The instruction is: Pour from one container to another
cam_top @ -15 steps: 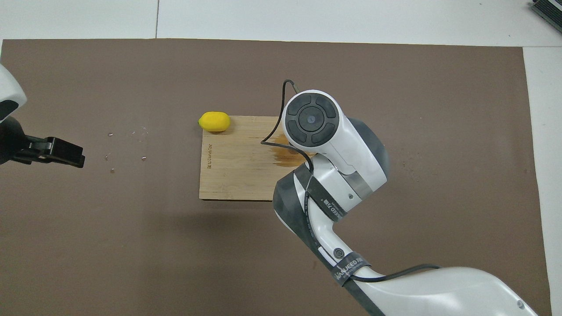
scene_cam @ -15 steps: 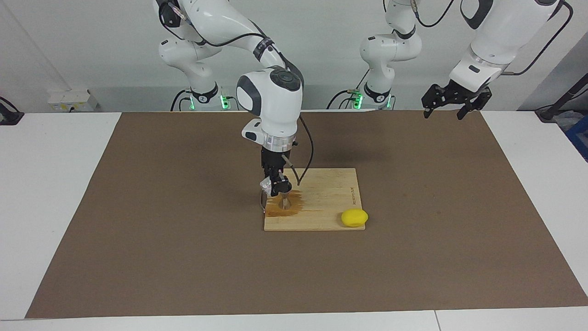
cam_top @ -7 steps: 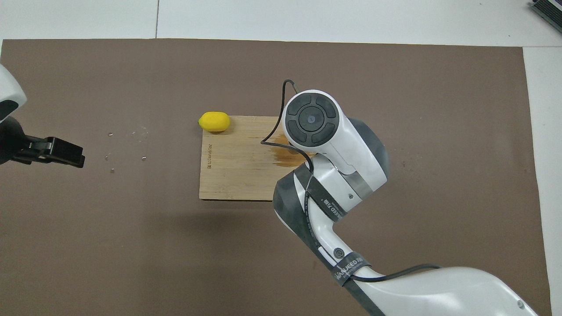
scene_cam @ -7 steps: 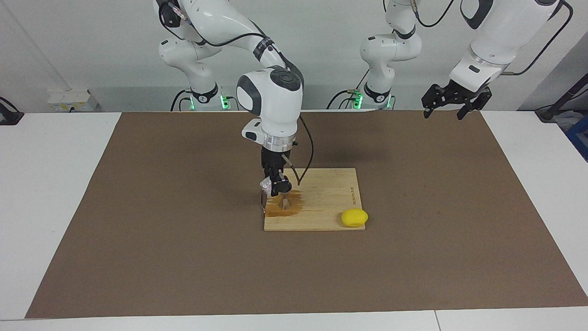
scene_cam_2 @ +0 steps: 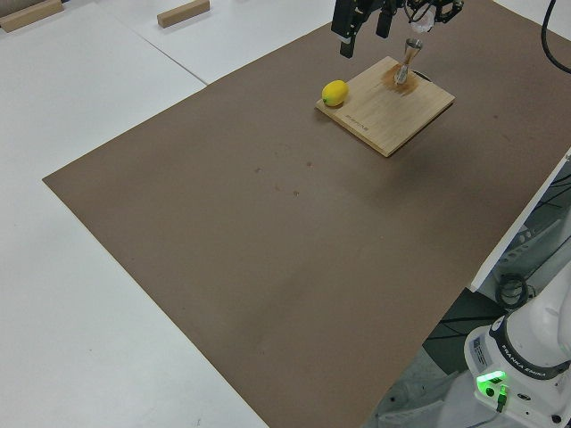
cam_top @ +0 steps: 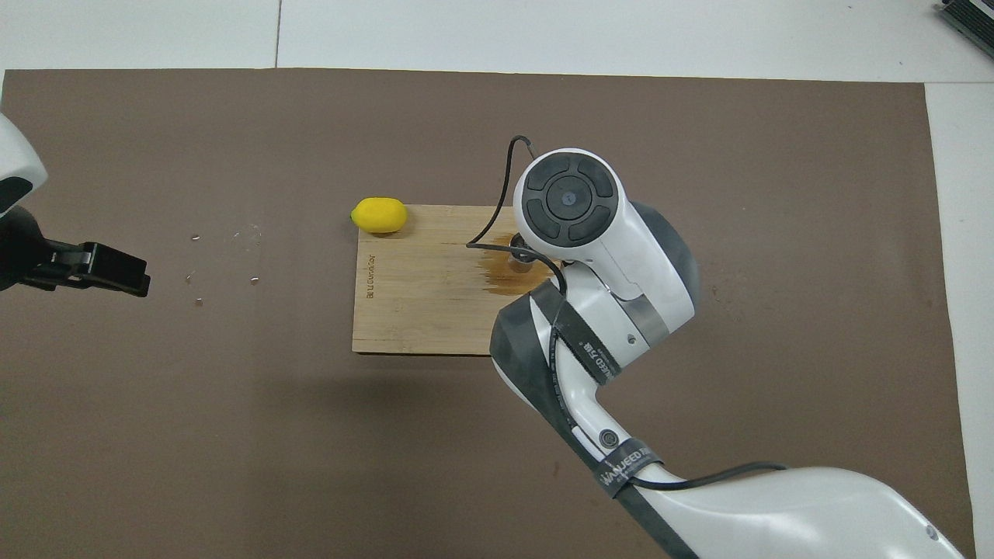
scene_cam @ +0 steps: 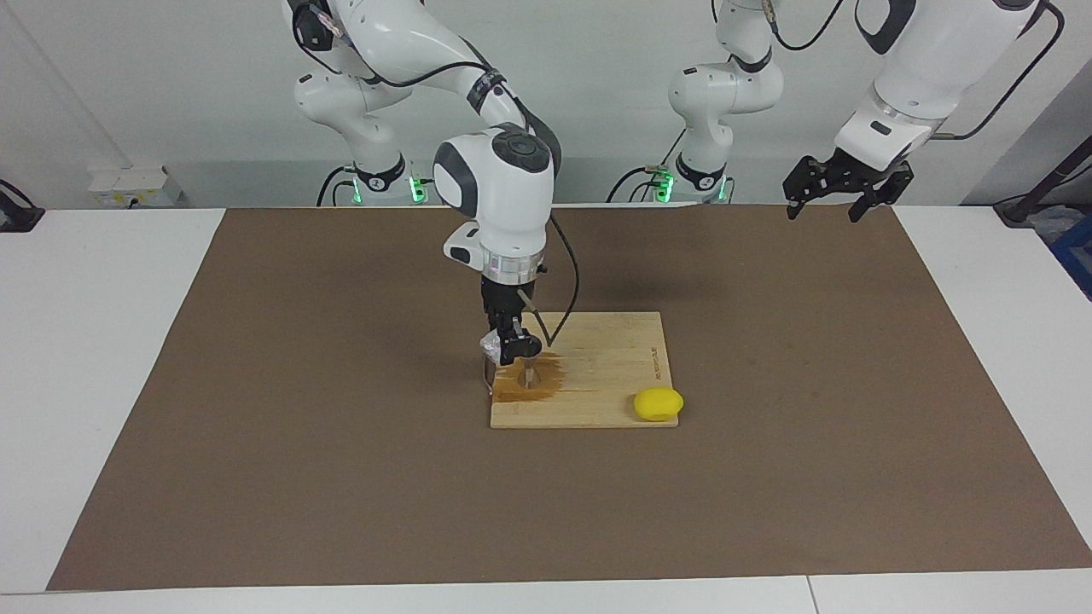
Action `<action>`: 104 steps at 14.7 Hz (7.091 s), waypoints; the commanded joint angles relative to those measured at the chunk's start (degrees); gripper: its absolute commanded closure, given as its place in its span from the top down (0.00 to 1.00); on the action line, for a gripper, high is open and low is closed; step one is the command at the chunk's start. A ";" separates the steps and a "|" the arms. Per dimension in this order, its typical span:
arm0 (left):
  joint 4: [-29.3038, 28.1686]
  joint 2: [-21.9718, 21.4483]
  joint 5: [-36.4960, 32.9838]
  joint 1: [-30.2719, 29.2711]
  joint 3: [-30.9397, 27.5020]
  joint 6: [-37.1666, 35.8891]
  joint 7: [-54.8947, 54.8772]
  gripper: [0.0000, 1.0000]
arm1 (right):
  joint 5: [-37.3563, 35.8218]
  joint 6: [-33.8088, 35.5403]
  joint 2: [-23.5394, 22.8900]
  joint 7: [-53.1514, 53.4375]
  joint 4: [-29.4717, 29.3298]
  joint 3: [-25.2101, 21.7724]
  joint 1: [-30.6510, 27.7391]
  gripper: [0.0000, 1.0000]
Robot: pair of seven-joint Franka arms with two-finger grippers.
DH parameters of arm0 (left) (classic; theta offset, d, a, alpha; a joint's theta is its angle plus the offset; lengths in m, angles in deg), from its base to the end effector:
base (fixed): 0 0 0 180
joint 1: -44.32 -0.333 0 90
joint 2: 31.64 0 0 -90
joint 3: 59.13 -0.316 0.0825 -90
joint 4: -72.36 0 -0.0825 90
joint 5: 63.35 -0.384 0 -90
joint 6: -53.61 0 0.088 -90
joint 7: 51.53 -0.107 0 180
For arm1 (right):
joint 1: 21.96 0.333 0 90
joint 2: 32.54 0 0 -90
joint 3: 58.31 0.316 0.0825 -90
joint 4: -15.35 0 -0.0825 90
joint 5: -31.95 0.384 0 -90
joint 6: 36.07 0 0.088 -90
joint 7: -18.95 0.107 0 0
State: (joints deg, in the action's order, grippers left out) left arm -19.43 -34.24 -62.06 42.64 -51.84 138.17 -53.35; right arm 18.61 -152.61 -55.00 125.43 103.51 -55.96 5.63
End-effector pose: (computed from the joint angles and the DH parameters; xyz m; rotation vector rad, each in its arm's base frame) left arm 0.5271 -0.0560 0.6264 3.1183 -0.2038 -0.1277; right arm 0.6015 0.3270 0.4396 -2.5172 1.8090 -0.3459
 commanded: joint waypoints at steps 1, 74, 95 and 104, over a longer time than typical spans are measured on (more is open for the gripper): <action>-0.93 -1.35 -1.03 0.72 -0.61 -0.62 -0.11 1.00 | 3.29 0.17 -0.65 0.83 -1.33 0.45 -0.79 0.00; -0.93 -1.35 -1.03 0.63 -0.61 -0.62 -0.11 1.00 | 24.60 0.52 17.79 -89.42 34.00 0.37 -38.33 1.00; -0.93 -1.35 -1.03 0.72 -0.61 -0.62 -0.11 1.00 | 12.54 25.39 23.51 -90.05 4.47 0.37 -27.07 1.00; -0.93 -1.35 -1.03 0.63 -0.61 -0.62 -0.02 1.00 | 13.33 26.54 25.45 -93.39 7.90 0.37 -26.63 1.00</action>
State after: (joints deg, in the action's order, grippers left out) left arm -19.43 -34.26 -62.06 42.63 -51.85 138.16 -53.35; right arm 32.24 -126.21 -30.68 33.87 110.06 -55.75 -20.72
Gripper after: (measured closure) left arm 0.000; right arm 0.000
